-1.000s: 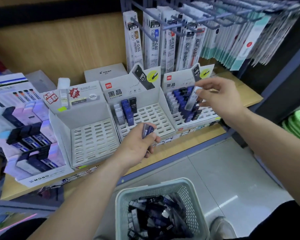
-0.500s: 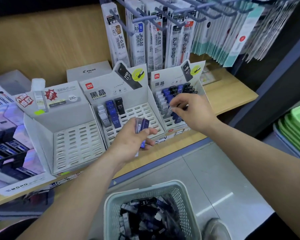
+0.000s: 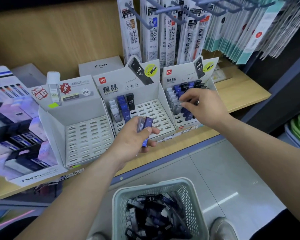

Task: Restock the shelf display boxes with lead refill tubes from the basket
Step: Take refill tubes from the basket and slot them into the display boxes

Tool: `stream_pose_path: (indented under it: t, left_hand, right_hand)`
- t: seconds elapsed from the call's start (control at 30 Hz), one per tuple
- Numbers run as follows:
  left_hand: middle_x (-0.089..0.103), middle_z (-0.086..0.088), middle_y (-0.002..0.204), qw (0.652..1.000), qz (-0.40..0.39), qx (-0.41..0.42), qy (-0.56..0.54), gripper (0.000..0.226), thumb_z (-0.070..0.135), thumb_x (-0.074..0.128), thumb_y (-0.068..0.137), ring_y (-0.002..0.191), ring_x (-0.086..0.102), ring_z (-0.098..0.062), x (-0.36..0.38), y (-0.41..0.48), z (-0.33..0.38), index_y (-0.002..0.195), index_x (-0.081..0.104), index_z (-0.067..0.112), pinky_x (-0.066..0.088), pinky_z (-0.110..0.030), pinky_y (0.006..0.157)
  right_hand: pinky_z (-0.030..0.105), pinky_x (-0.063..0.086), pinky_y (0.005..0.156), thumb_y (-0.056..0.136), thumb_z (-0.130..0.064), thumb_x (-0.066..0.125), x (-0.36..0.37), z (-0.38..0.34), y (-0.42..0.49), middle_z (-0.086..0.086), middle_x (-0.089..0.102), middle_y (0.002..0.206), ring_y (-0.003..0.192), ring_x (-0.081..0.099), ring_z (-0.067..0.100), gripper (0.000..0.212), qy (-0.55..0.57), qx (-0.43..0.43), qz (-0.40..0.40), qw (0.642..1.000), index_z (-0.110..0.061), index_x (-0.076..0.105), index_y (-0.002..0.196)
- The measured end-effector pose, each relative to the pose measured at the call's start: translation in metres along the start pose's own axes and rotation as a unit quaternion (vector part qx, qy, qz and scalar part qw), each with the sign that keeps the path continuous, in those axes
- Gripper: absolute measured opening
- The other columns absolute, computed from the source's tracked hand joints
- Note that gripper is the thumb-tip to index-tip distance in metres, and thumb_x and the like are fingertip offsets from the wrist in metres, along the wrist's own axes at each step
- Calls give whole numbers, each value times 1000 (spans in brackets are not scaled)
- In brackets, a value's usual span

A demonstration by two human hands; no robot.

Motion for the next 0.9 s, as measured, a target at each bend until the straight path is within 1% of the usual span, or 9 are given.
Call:
stream_pose_path:
  t: [0.17,0.23,0.37,0.43,0.53,0.63,0.73,0.83,0.9]
  left_hand:
    - [75,6,101,1000,13,9,20,15,15,46,106,65,68,-13,-10,-1,-2,117,54,22,49,-26,58]
    - [75,3,102,1000,14,15,18,14,15,48,105,65,68,-12,-12,-2,-3,115,55,22,49,-25,56]
    - [75,-2,102,1000,13,15,3,14,14,51,104,67,68,-12,-13,-3,-4,112,57,24,52,-24,56]
    - [75,-3,102,1000,9,14,-5,15,12,52,103,69,68,-12,-14,-4,-4,114,57,22,53,-24,57]
    - [76,-2,99,1000,-5,19,-14,18,11,53,103,69,69,-12,-15,-4,-4,118,57,17,53,-25,57]
    - [77,1,94,999,-16,28,-20,18,10,52,103,68,68,-11,-13,-5,-2,119,58,15,52,-23,55]
    - [77,0,95,999,-32,36,-9,18,11,52,103,70,68,-12,-8,-5,1,119,60,14,51,-23,55]
    - [77,-1,97,998,-41,38,1,16,14,56,102,70,67,-13,-5,-6,2,116,62,15,48,-23,54]
    - [77,1,94,999,-17,36,11,12,16,59,100,66,63,-10,-8,-5,2,111,62,16,46,-23,52]
  right_hand:
    - [27,54,78,92,-16,68,4,-3,-1,-9,72,90,81,63,8,14,-41,-26,-23,999,-25,75,101]
    - [30,52,80,94,-17,66,6,-4,0,-6,72,97,87,63,12,17,-66,-46,-7,997,-23,76,106]
    - [38,49,87,93,-17,67,17,-6,0,1,70,106,101,58,31,18,-130,-87,-2,988,-22,77,106]
    - [32,45,85,92,-18,68,14,-11,0,2,67,108,104,57,30,17,-129,-77,9,989,-21,77,106]
    - [26,47,80,92,-23,67,9,-34,-5,-5,67,104,95,61,17,18,-53,-73,25,996,-24,76,107]
    - [17,49,72,94,-26,66,24,-63,-20,-13,70,100,83,63,5,17,113,-38,-83,989,-30,73,110]
    - [17,50,72,94,-25,67,45,-74,-30,-8,69,98,77,64,9,19,158,-35,-163,973,-28,72,112]
    - [22,51,73,90,-18,72,45,-71,-28,-4,69,92,75,64,12,14,180,-31,-155,971,-23,73,103]
    - [28,55,70,90,-11,72,37,-66,-25,-1,67,86,71,65,14,11,221,-8,-142,965,-19,70,97]
Point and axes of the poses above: each hand's wrist, its own y-axis towards the middle knuckle, its own x-axis out of the palm, z = x × y, the point moved 5 cm from there along y, towards the middle knuckle
